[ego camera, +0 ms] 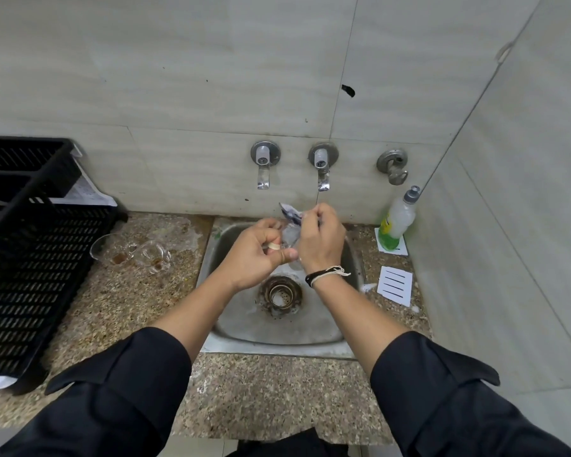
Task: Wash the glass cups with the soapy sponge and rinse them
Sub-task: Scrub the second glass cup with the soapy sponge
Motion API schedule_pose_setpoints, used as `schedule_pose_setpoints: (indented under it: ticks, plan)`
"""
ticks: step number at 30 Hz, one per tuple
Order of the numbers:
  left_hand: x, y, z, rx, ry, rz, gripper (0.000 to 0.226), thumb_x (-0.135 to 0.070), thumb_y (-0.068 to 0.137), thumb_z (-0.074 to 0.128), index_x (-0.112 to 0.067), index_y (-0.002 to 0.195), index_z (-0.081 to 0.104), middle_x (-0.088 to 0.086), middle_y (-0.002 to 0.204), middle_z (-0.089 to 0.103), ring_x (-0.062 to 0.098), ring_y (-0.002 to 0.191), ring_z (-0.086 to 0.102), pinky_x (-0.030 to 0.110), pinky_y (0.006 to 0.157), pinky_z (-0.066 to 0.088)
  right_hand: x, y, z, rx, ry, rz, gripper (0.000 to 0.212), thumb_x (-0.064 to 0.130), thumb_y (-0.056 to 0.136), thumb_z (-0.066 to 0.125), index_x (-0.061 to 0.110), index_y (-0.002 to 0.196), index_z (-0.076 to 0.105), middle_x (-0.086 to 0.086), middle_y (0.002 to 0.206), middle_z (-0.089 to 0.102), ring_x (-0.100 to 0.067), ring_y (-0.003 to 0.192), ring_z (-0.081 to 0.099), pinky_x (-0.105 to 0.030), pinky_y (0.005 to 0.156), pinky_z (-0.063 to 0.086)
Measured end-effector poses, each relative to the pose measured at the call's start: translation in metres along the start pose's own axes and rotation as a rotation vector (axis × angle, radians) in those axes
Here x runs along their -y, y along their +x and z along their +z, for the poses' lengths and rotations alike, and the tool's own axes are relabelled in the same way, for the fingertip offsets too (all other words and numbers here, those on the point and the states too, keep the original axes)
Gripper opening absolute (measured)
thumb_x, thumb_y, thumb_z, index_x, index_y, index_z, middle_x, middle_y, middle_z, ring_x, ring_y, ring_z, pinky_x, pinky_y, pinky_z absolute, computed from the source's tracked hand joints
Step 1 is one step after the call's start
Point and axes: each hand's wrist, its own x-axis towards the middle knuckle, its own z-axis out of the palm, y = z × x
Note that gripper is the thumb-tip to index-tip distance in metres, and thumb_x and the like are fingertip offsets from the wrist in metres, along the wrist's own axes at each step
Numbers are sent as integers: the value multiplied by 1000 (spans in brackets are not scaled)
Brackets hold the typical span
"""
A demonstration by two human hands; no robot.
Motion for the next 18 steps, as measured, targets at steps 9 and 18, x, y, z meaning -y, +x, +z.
schedule_pose_setpoints:
  ticks: [9, 18]
  plan:
    - [1, 3, -4, 18, -84, 19, 44, -40, 69, 82, -24, 53, 45, 5, 123, 63, 12, 120, 62, 24, 103, 42, 11, 2, -10, -37, 103, 300, 37, 34, 84, 44, 0, 73, 53, 2, 61, 47, -6, 56, 39, -17, 48, 29]
    - [1, -1, -8, 144, -125, -6, 43, -43, 74, 79, -30, 50, 45, -2, 120, 63, 12, 119, 62, 26, 104, 42, -17, 38, 4, 231, 274, 712, 19, 38, 56, 55, 22, 44, 54, -6, 67, 53, -27, 76, 51, -49, 79, 48]
